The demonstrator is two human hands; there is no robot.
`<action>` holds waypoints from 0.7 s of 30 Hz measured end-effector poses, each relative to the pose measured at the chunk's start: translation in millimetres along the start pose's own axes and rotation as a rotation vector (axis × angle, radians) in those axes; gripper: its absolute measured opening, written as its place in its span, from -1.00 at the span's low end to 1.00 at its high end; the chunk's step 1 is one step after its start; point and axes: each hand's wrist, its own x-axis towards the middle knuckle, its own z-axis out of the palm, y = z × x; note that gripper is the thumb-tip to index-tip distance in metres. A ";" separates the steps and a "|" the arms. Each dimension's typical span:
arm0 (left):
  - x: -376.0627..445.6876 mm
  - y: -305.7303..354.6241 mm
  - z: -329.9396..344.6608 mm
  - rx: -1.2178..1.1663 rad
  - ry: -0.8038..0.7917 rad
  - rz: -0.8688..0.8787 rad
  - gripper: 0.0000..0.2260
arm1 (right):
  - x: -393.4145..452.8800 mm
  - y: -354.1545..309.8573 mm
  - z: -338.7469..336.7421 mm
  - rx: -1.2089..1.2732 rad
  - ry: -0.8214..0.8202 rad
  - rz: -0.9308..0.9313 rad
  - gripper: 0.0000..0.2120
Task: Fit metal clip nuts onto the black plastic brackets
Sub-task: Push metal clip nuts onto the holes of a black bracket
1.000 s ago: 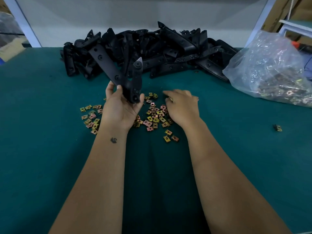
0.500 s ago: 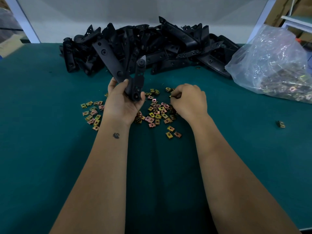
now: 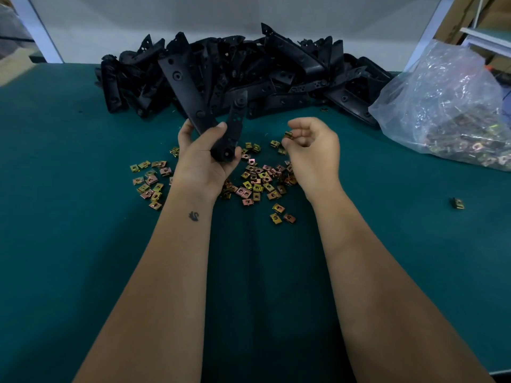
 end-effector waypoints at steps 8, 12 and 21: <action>-8.9 -13.8 8.9 0.413 0.004 0.250 -0.55 | -9.4 -8.4 7.8 0.308 -0.119 -0.002 -0.82; -8.4 -17.3 9.3 0.605 -0.054 0.249 -0.74 | -12.8 -13.3 11.9 0.349 -0.149 -0.029 -0.79; -10.4 -16.5 14.8 0.654 -0.054 0.170 -0.74 | -14.3 -18.7 12.0 0.213 -0.151 -0.095 -0.58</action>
